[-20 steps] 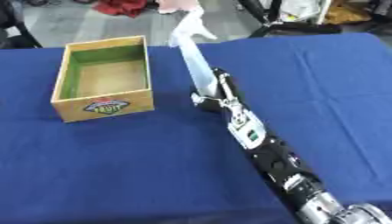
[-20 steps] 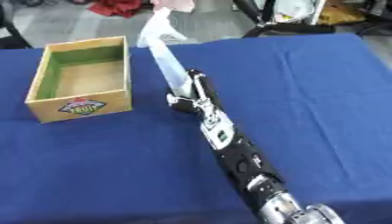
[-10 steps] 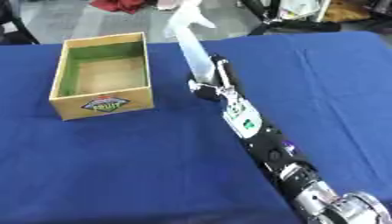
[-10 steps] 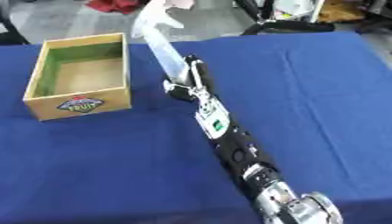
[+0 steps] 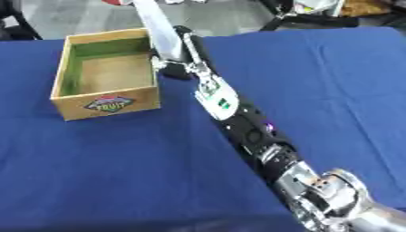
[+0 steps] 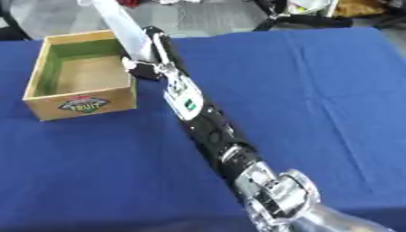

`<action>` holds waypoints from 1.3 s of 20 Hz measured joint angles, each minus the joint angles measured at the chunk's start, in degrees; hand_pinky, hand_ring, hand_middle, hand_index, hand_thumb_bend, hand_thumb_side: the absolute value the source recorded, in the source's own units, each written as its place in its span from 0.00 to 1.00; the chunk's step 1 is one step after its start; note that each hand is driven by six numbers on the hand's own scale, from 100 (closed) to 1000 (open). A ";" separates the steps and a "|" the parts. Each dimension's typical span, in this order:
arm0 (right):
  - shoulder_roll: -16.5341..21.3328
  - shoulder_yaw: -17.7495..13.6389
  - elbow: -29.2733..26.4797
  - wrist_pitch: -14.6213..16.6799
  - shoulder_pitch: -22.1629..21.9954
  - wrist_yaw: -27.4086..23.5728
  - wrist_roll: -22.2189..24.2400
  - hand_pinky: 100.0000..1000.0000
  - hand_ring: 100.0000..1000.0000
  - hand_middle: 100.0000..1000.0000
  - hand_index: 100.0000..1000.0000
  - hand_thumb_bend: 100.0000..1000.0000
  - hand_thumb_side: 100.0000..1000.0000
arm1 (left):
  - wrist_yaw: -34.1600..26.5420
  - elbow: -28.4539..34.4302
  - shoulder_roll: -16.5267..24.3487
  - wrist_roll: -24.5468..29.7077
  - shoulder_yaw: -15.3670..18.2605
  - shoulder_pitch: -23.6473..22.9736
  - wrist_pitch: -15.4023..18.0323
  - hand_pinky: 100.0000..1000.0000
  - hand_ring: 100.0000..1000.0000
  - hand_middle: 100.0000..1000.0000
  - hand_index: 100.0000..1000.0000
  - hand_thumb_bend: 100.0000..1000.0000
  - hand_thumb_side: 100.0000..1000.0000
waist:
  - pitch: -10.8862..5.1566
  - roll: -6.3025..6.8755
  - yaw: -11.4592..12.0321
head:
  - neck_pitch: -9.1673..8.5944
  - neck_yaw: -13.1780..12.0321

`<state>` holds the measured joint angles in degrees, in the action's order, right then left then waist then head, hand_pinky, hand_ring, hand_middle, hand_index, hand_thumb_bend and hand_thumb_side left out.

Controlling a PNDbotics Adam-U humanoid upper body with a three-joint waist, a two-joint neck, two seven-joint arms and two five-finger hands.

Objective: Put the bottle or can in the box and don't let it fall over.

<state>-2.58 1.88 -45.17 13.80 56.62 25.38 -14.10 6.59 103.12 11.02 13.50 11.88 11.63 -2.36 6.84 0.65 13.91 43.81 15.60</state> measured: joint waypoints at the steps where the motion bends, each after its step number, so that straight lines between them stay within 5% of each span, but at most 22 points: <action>1: -0.53 0.09 -0.07 0.12 0.55 0.00 0.25 0.90 0.81 0.72 0.28 0.00 0.00 | -0.02 -0.02 0.00 0.16 -0.08 0.08 0.03 0.83 0.74 0.83 0.95 0.63 0.61 | 0.08 -0.11 0.37 | 0.00 0.48; 6: -2.14 0.31 -0.75 0.50 1.64 -0.01 1.71 0.90 0.83 0.73 0.31 0.00 0.00 | -0.25 -0.03 -0.03 0.69 -0.55 0.61 0.18 0.83 0.74 0.83 0.95 0.63 0.61 | 0.33 -0.16 2.10 | 0.00 2.11; 9: -2.98 0.39 -0.71 0.52 1.56 0.22 2.89 0.91 0.85 0.75 0.46 0.00 0.01 | -0.37 -0.03 -0.04 0.82 -0.74 0.84 0.13 0.83 0.74 0.83 0.95 0.63 0.61 | 0.36 -0.31 2.63 | 0.00 2.49; 12: -3.57 0.64 -0.20 0.79 1.12 1.96 4.40 0.92 0.87 0.77 0.63 0.00 0.16 | -0.40 -0.03 -0.16 0.94 -0.77 1.08 0.19 0.83 0.74 0.83 0.95 0.63 0.61 | 0.43 -0.45 2.97 | 0.00 2.71; 14: -3.66 0.62 0.34 1.05 0.80 4.54 5.02 0.94 0.89 0.79 0.79 0.08 0.29 | -0.40 -0.03 -0.28 1.05 -0.84 1.15 0.28 0.83 0.74 0.83 0.95 0.63 0.61 | 0.56 -0.46 3.13 | 0.00 2.72; 17: -3.62 0.18 0.99 1.01 0.69 10.26 4.79 0.97 0.92 0.83 0.97 0.37 0.45 | -0.41 -0.03 -0.43 1.09 -1.03 1.35 0.30 0.83 0.74 0.83 0.95 0.63 0.61 | 0.67 -0.47 3.34 | 0.00 2.73; 21: -3.00 -0.96 1.13 -0.43 0.50 17.76 1.53 0.99 0.93 0.85 1.00 0.50 0.51 | -0.41 -0.03 -0.43 1.08 -1.06 1.35 0.30 0.83 0.74 0.83 0.95 0.63 0.61 | 0.68 -0.52 3.35 | 0.00 2.73; 26: -1.77 -2.04 1.04 -5.78 1.13 26.66 -6.29 0.99 0.93 0.86 1.00 0.55 0.53 | -0.41 -0.03 -0.43 1.07 -1.06 1.35 0.29 0.83 0.74 0.83 0.95 0.63 0.61 | 0.69 -0.54 3.30 | 0.00 2.72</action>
<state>-4.36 -0.16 -44.13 8.02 57.75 52.04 -20.38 6.19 103.09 10.59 14.58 10.83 12.98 -2.08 7.53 0.11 17.20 43.81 18.32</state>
